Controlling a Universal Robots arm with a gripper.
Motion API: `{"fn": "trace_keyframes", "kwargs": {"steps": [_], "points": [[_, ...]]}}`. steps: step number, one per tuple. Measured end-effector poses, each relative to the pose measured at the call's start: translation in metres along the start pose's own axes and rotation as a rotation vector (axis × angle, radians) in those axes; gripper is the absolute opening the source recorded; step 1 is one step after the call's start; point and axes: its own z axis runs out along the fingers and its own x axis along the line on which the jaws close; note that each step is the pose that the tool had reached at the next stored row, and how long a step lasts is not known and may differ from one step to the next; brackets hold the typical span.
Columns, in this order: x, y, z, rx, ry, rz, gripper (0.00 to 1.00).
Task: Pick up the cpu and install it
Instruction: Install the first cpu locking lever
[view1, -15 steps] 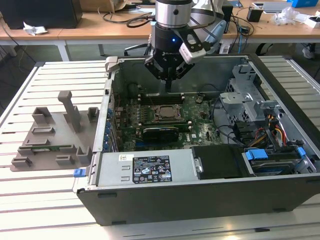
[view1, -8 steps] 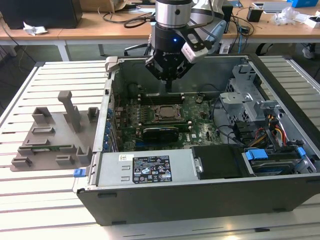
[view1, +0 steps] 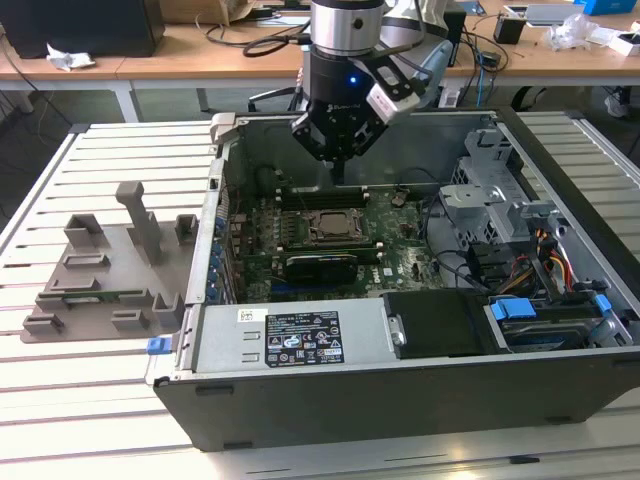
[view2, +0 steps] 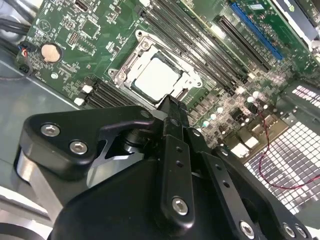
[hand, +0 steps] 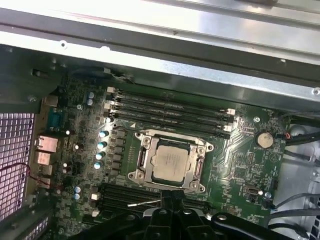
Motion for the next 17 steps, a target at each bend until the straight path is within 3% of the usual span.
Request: {"fn": "trace_keyframes", "kwargs": {"steps": [1, 2, 3, 4, 5, 9, 11, 13, 16, 17], "points": [[0.0000, 0.0000, 0.0000, -0.0134, -0.0024, -0.001, 0.11], [0.0000, 0.0000, 0.0000, -0.0386, -0.0071, -0.001, 0.11], [0.0000, 0.0000, 0.0000, -0.0585, -0.0108, -0.002, 0.11], [0.0000, 0.0000, 0.0000, -0.0731, -0.0134, -0.002, 0.11], [0.0000, 0.0000, 0.0000, -0.0766, -0.0140, 0.003, 0.11], [0.0000, 0.0000, 0.0001, -0.0740, -0.0132, 0.076, 0.11], [0.0000, 0.0000, 0.0001, -0.0676, -0.0120, 0.104, 0.11], [0.0000, 0.0000, 0.0001, -0.0538, -0.0097, 0.142, 0.11], [0.0000, 0.0000, 0.0000, -0.0534, -0.0096, 0.144, 0.11], [0.0078, 0.0014, 0.0002, -0.0516, -0.0095, 0.144, 0.11]]}}
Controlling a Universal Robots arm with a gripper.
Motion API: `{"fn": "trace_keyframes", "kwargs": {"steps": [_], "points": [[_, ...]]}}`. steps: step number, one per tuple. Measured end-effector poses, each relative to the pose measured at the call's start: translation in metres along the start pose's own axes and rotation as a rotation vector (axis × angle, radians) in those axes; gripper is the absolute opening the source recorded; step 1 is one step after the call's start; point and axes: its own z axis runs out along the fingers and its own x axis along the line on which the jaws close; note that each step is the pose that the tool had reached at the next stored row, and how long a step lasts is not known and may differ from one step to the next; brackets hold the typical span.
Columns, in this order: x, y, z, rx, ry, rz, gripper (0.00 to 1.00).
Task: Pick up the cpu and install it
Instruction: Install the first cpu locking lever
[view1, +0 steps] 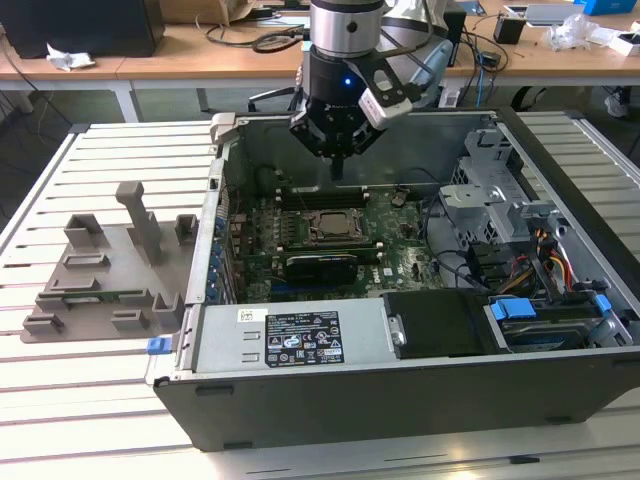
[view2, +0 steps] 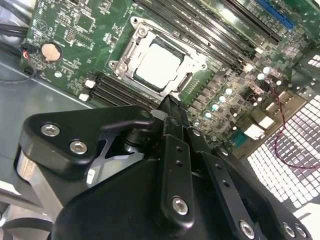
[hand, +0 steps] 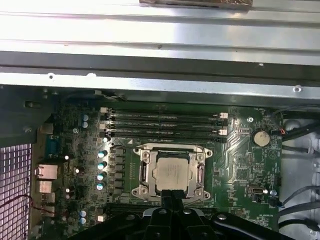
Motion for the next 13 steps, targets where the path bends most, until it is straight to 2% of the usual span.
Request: {"fn": "trace_keyframes", "kwargs": {"steps": [1, 2, 7, 13], "points": [[0.0162, 0.0006, 0.0001, 0.0001, -0.0007, 0.000, 0.11], [0.0242, 0.0009, 0.0002, 0.0001, -0.0009, 0.000, 0.11], [0.0314, 0.0022, 0.0002, 0.0003, -0.0007, 0.000, 0.11], [0.0365, 0.0100, 0.0005, 0.0002, -0.0009, 0.000, 0.11]]}}
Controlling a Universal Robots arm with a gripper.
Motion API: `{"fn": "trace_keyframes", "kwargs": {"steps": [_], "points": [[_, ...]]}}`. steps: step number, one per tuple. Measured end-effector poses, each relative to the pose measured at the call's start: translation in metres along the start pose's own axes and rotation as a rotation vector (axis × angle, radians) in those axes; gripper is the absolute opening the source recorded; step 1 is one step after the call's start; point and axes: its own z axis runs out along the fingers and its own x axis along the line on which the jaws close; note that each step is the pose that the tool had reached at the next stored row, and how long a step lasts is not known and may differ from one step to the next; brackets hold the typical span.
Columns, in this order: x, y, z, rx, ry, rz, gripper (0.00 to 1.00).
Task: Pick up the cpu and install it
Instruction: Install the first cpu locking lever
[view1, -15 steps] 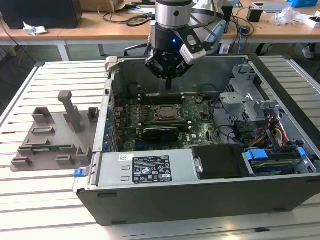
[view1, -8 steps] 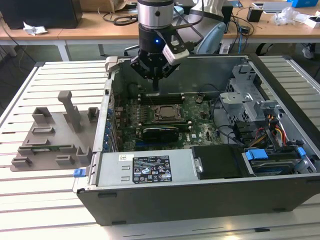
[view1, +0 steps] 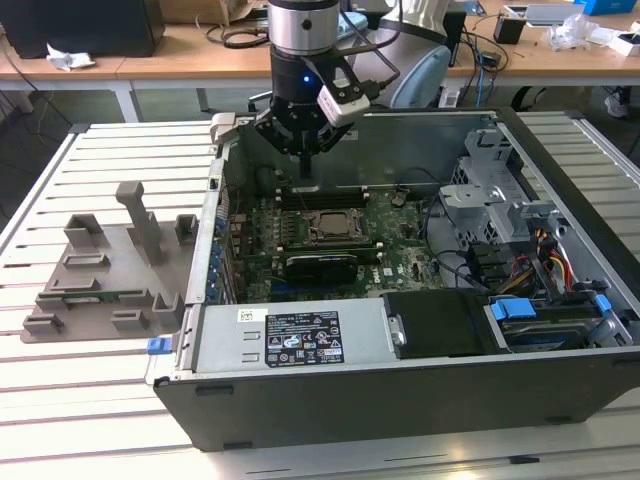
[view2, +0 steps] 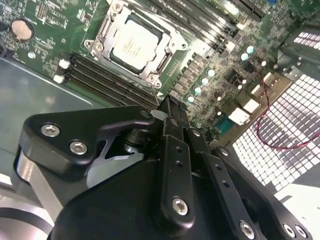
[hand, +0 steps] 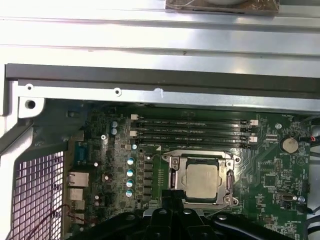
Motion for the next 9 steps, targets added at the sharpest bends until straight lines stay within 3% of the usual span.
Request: {"fn": "trace_keyframes", "kwargs": {"steps": [9], "points": [[0.0070, 0.0034, 0.0004, 0.0000, -0.0001, 0.000, 0.11]]}}
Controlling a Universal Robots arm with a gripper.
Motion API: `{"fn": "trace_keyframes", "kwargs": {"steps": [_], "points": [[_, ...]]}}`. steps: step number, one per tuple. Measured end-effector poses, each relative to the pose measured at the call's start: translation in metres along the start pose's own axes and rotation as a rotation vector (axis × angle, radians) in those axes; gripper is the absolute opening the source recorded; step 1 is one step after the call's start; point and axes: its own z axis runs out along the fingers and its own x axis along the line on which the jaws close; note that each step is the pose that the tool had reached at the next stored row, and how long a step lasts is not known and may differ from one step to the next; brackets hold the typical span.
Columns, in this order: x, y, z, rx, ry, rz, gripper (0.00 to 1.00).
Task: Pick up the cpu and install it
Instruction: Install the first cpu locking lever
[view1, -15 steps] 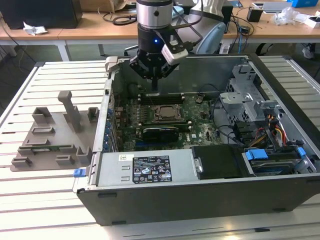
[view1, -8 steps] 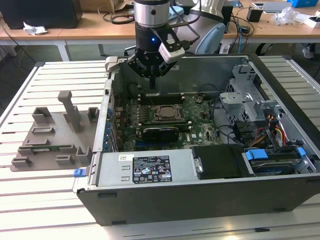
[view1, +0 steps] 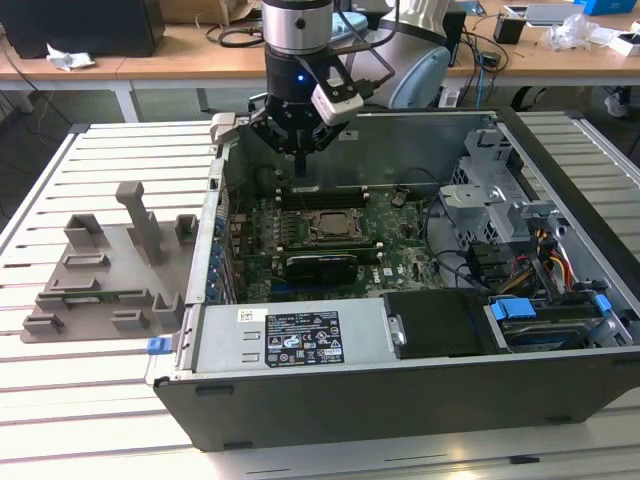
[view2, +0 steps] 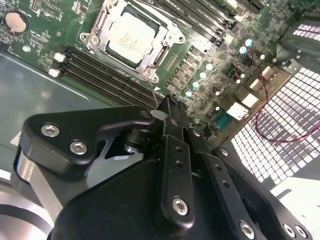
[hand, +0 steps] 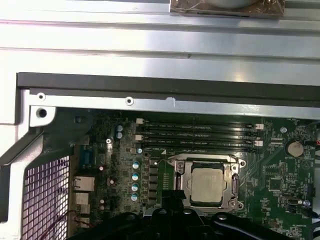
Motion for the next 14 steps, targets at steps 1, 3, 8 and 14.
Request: {"fn": "trace_keyframes", "kwargs": {"steps": [1, 3, 8, 14], "points": [[0.0014, 0.0002, 0.0001, -0.0001, 0.0000, 0.000, 0.11], [0.0040, 0.0004, 0.0003, 0.0001, 0.0002, 0.000, 0.11], [0.0082, 0.0023, 0.0027, 0.0001, 0.0000, 0.000, 0.11], [0.0154, 0.0099, 0.0118, -0.0001, -0.0001, 0.000, 0.11]]}}
